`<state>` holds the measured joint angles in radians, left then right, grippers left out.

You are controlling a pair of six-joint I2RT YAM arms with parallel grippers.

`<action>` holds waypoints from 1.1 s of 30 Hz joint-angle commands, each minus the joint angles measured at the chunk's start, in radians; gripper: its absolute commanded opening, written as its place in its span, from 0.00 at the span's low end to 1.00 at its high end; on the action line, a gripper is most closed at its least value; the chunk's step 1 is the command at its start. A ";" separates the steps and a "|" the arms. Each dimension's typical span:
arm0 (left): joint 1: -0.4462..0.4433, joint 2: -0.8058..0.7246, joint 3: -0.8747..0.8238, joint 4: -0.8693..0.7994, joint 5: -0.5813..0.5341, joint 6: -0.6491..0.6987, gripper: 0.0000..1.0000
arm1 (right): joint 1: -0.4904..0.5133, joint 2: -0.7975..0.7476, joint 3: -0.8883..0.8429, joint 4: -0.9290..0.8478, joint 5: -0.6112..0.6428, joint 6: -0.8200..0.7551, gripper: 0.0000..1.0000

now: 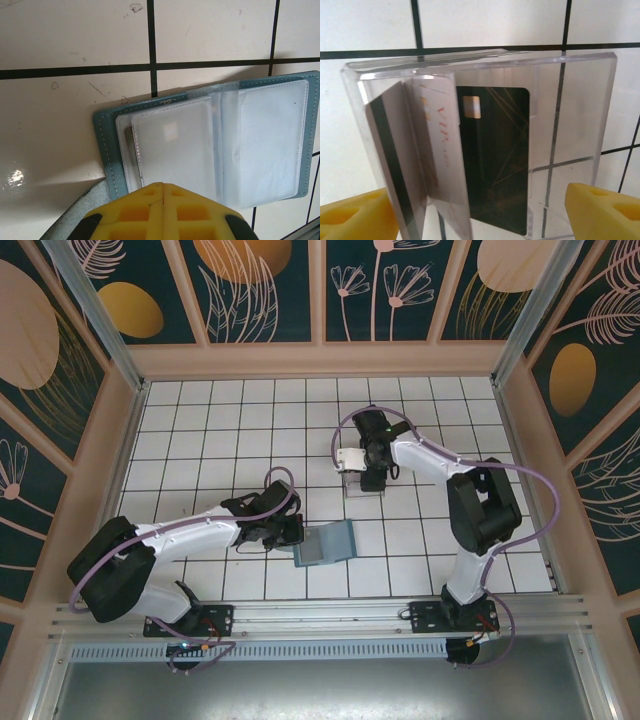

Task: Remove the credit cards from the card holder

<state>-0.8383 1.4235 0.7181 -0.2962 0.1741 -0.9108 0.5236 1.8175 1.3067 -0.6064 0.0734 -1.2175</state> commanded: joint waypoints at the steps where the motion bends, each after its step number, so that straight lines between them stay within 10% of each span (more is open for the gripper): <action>1: -0.004 -0.019 -0.012 -0.017 -0.014 -0.016 0.02 | 0.004 0.013 0.029 0.068 0.057 0.000 0.84; 16: -0.004 -0.016 -0.008 -0.013 -0.031 -0.013 0.01 | 0.018 -0.099 0.020 0.156 0.111 0.179 0.83; 33: 0.001 -0.014 0.004 -0.017 -0.079 0.004 0.01 | 0.019 -0.400 -0.137 0.343 -0.166 1.254 0.59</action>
<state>-0.8379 1.4216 0.7181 -0.2962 0.1204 -0.9138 0.5350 1.4849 1.2030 -0.3218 -0.0120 -0.2409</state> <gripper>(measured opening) 0.053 0.590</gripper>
